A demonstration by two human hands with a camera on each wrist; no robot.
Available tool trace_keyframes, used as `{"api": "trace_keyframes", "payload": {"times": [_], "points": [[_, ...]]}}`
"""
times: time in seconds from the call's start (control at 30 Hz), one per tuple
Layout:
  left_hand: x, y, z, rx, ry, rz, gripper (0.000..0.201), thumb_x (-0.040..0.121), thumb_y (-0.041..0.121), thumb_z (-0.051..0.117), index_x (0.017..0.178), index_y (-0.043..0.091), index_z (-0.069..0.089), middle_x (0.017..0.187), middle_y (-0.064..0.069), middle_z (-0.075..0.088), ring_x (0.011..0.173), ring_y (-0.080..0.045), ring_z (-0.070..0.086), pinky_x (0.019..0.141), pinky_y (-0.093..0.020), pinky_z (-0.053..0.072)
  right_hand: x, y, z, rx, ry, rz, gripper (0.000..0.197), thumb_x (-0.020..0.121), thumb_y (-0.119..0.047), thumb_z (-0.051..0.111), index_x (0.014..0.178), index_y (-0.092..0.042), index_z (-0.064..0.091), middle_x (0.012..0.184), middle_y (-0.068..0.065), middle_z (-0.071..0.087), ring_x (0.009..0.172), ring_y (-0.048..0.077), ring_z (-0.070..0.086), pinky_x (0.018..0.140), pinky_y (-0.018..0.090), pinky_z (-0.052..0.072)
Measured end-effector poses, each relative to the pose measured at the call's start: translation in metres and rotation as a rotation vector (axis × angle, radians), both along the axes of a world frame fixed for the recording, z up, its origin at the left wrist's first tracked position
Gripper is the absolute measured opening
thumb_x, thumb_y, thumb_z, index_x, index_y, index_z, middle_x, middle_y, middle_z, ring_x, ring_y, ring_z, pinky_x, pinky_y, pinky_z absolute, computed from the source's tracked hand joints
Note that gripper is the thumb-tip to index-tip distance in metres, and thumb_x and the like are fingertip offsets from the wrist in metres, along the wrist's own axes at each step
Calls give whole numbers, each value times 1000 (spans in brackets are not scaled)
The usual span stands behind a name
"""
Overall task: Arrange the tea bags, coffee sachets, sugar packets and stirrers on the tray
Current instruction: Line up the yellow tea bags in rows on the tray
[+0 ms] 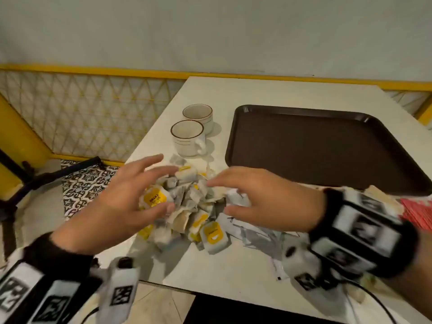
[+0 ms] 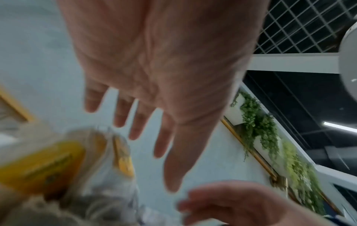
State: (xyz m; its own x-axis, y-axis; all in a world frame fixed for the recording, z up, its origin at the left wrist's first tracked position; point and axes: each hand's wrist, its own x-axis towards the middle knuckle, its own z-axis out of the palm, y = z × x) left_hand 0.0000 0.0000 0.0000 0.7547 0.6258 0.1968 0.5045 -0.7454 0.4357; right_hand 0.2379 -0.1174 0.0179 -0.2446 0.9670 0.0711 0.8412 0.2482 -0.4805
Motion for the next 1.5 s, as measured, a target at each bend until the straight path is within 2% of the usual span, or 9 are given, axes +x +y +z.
{"api": "trace_keyframes", "payload": {"times": [0.13,0.23,0.47,0.7,0.87,1.07,1.23,1.4,1.5], "points": [[15,6,-6,-138,114,24,45,74,48,71,111,56,46,125,26,46,121,-1,43,88,-6,32,-16,42,-19,-89,-208,33,66,90,-24,60,148,-21,28,148,3,34,136,23,31,112,35,26],[19,8,-9,-141,81,64,51,76,22,78,106,54,50,117,13,55,112,-9,50,89,-19,36,-19,55,-26,-150,-294,39,72,88,-30,62,149,-26,24,143,7,39,130,29,35,107,44,32],[20,8,-2,-157,40,111,34,75,20,79,95,44,66,97,14,58,77,3,51,65,-7,35,-28,65,-20,-124,-293,26,45,86,-11,58,128,-18,44,115,8,48,106,27,46,82,35,40],[12,9,0,-203,-161,252,25,77,11,77,86,33,69,86,17,67,83,0,57,65,-2,37,-16,66,-9,-61,-244,12,18,89,-11,58,106,-7,54,99,4,52,92,22,50,76,30,38],[13,5,5,-178,-201,315,25,73,25,80,92,35,67,96,18,63,85,1,52,64,-10,35,-4,63,4,32,4,-117,23,90,-20,60,109,-7,58,104,6,63,94,19,56,77,28,41],[25,6,3,-251,-288,257,20,66,26,83,81,32,71,89,8,61,80,0,50,69,-15,38,-1,62,3,6,200,-190,37,89,-11,57,125,-15,53,107,-8,55,93,8,53,70,4,41],[28,7,-1,-372,-365,214,20,66,16,84,78,26,73,96,-8,69,84,-22,54,83,-38,47,0,55,-1,-177,800,-296,24,87,9,51,105,-4,60,98,11,62,85,22,67,71,30,60],[30,5,-1,-385,-476,220,25,69,4,80,80,24,70,111,11,67,90,6,57,77,-13,45,16,35,3,-348,1347,-366,32,91,13,40,103,-8,61,96,11,65,85,21,68,77,37,59],[37,0,3,-365,-521,178,26,71,-1,78,86,19,70,126,15,59,108,3,57,84,-13,49,31,19,5,-362,1592,-386,37,90,14,35,109,-7,59,101,15,64,87,25,68,70,35,60]]}}
